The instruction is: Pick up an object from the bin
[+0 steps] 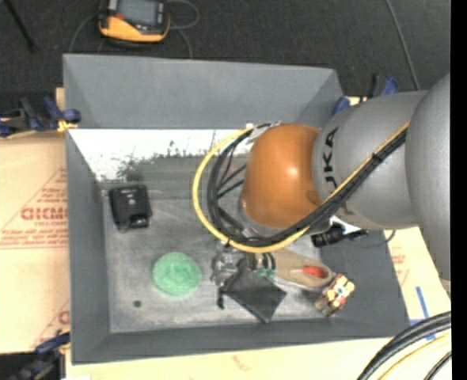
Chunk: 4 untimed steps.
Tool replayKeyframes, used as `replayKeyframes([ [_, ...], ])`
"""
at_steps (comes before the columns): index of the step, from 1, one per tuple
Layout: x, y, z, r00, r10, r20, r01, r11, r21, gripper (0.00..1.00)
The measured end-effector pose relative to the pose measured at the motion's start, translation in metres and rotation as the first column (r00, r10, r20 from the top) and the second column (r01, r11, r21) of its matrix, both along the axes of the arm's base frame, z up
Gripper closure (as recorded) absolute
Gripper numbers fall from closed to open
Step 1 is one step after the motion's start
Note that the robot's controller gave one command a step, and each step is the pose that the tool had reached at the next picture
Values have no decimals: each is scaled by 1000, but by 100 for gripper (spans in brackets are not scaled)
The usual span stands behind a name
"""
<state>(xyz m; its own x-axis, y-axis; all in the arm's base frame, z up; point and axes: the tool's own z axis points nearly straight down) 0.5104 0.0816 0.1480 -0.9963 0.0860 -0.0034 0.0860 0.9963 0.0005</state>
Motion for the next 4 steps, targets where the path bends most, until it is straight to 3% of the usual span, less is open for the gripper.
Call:
replayKeyframes([
  [1,1,10,-1,840,543,1,-543,840,-2,0],
  [2,3,12,-5,834,552,1,-552,834,-1,0],
  [3,33,38,-41,802,597,8,-597,802,-7,0],
  [4,34,61,-73,722,692,2,-692,722,-1,100],
])
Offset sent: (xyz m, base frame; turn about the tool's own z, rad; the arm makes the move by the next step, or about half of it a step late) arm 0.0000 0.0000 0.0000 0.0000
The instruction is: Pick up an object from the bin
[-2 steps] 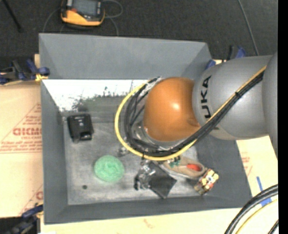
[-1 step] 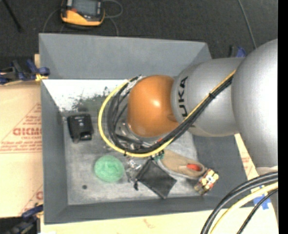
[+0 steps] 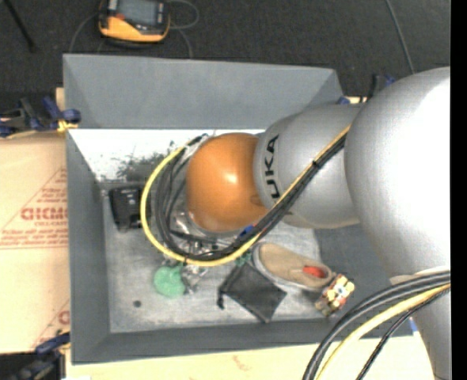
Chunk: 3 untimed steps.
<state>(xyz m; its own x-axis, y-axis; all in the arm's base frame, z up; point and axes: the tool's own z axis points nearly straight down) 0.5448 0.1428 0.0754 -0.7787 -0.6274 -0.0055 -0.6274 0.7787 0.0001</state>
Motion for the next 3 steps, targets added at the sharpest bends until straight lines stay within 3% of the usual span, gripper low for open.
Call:
replayKeyframes([
  [1,0,0,0,1000,-1,0,1,1000,0,100],
  [2,-2,-7,120,999,42,-1,-42,999,-1,100],
  [3,-2,-7,120,999,41,-1,-41,999,-1,100],
])
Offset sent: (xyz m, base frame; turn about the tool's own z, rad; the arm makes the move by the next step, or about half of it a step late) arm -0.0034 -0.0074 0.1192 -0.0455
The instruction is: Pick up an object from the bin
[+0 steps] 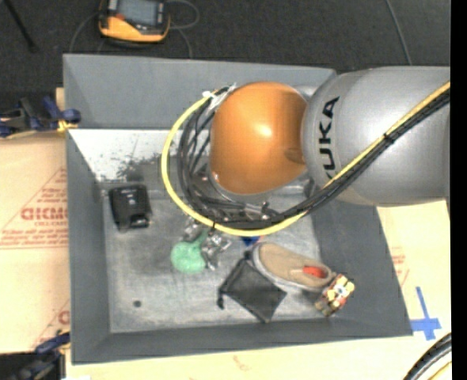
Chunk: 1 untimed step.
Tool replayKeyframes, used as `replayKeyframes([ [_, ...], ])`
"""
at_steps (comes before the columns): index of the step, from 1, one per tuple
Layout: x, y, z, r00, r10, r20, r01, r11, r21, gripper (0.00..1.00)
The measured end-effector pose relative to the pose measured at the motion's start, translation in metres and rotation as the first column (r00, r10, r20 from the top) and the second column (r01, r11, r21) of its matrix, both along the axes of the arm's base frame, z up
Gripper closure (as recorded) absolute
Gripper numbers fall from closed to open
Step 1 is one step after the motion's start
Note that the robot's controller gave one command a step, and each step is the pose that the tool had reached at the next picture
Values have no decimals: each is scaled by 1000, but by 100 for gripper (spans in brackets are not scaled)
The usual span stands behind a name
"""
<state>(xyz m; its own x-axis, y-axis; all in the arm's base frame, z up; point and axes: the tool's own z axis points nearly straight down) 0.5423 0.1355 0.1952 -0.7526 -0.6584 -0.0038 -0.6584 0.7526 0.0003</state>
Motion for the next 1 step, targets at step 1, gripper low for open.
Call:
replayKeyframes([
  [1,3,9,25,996,93,-8,-93,996,-4,100],
])
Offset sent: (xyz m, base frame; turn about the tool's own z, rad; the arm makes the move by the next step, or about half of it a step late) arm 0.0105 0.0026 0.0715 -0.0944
